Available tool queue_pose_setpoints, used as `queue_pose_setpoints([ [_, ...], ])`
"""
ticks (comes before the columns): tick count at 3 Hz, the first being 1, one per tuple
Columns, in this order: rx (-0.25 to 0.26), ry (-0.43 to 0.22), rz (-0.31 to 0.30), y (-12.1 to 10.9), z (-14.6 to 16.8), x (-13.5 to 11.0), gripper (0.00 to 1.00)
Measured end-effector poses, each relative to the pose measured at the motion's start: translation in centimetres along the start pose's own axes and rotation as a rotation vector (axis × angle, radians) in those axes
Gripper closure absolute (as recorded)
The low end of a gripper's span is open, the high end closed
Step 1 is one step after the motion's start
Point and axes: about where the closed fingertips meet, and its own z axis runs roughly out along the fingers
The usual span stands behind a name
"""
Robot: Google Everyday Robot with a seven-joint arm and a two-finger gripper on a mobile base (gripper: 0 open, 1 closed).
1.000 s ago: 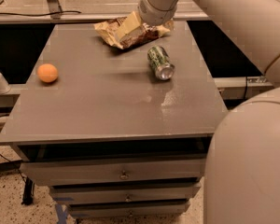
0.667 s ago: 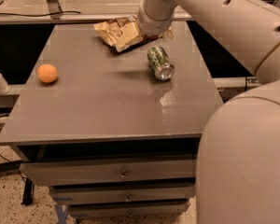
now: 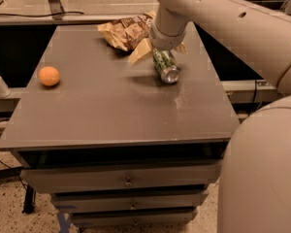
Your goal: Place green can upright
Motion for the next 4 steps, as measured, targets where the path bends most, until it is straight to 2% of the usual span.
queue_pose_setpoints([
  [1,-0.005,0.01,-0.02,-0.9,0.4,1.0,0.17],
  [2,-0.007,0.009,-0.045,-1.2,0.6,0.7,0.41],
  [4,-0.006,-0.011,-0.092,-1.3,0.7,-1.0,0.87],
])
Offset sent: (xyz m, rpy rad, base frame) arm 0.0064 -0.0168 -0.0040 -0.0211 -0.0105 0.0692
